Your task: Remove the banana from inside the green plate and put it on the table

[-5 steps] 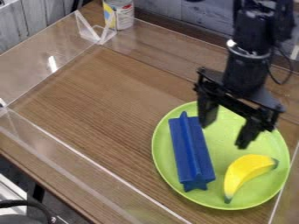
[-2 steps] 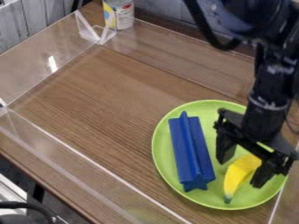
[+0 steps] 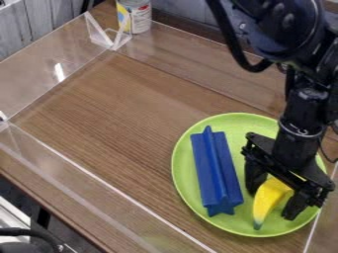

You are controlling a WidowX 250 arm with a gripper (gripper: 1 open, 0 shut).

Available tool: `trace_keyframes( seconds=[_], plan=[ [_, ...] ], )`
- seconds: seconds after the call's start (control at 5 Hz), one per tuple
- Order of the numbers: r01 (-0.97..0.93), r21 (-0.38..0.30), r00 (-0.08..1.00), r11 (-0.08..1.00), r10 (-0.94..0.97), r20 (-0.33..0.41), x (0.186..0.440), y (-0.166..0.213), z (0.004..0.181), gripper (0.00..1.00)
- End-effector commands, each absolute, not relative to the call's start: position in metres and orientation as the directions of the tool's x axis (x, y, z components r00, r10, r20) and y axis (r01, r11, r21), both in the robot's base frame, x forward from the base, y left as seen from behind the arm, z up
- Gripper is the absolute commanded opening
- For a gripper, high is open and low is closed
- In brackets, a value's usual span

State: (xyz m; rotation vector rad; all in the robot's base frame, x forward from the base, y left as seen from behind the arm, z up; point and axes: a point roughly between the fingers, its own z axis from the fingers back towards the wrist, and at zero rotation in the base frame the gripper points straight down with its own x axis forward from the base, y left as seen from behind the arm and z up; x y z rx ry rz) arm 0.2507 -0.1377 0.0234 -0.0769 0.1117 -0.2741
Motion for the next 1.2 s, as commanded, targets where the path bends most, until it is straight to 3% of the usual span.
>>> trace_keyframes(
  seconds=[0.0,1.0],
  plan=[
    [0.279,-0.111,0.956,0.954,-0.287,-0.062,0.2518,-0.1423,0.0291,1.00],
    [0.279,-0.148,0.956,0.949,-0.289,-0.049,0.2434,-0.1478,0.0248,1.00]
  ],
)
